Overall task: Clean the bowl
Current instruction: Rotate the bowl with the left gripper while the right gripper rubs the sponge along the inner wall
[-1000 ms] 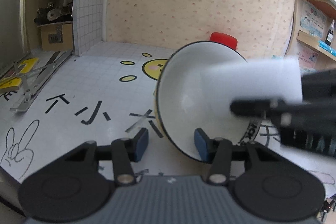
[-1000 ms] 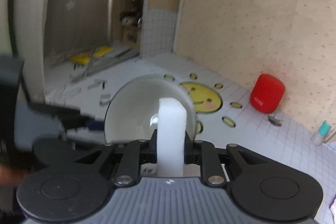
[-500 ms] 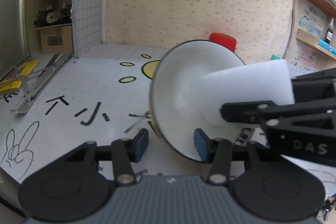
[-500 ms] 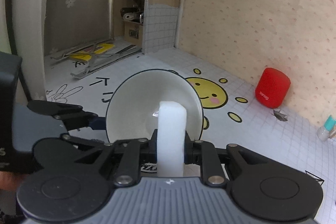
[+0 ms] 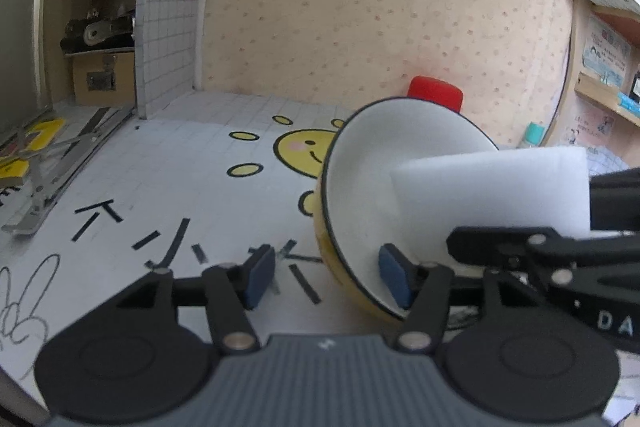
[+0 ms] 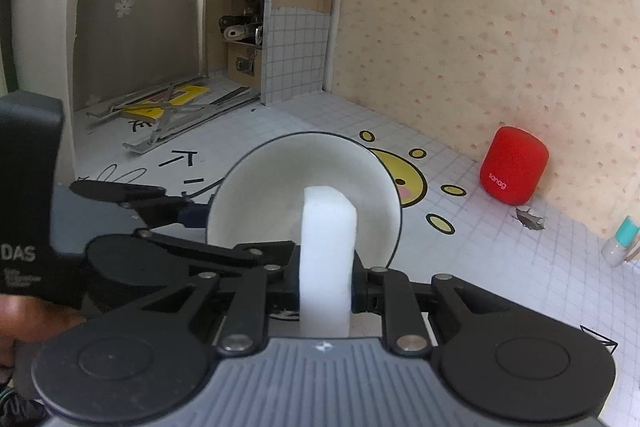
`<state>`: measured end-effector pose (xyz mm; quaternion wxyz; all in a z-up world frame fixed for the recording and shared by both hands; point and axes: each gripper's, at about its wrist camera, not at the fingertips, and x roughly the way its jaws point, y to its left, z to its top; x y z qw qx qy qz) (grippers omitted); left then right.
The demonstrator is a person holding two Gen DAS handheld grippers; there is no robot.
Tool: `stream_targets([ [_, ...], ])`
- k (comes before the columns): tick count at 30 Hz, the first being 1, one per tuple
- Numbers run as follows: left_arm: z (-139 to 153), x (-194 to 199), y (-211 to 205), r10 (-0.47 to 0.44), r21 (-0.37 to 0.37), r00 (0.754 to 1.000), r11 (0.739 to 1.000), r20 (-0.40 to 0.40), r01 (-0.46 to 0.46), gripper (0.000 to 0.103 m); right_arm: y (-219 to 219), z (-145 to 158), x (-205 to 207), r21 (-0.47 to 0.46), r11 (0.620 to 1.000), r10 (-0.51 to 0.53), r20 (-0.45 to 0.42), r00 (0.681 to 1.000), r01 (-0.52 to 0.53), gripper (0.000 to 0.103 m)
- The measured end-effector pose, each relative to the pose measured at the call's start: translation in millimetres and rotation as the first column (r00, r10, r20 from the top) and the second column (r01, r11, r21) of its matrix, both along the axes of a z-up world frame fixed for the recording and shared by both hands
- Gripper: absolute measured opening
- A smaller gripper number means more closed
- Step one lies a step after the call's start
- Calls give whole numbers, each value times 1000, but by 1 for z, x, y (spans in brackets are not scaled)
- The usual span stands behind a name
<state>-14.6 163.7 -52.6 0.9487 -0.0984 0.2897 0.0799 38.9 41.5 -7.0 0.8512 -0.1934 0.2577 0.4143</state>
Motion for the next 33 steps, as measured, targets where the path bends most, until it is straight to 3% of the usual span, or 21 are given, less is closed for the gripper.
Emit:
stream_targets([
  [7, 1, 11, -3, -18, -24, 1000, 1000, 4, 18, 55, -3, 2, 4, 6, 1000, -26, 22, 999, 25, 19],
  [11, 2, 11, -10, -43, -7, 999, 999, 9, 43, 42, -7, 2, 6, 3, 1000, -23, 13, 1000, 23, 19],
  [14, 3, 9, -14, -63, -41, 998, 997, 6, 64, 31, -10, 2, 6, 2, 1000, -25, 12, 1000, 25, 19],
  [19, 2, 2, -23, -104, -54, 994, 993, 16, 104, 25, -16, 3, 5, -1, 1000, -28, 3, 1000, 28, 19],
  [22, 0, -3, -31, -116, -27, 993, 993, 30, 116, 26, -20, 1, 2, -24, 999, -30, 7, 1000, 30, 19],
  [33, -4, 17, -57, -139, -49, 990, 989, 31, 141, 25, -41, -1, 14, -67, 992, -105, 36, 994, 107, 19],
])
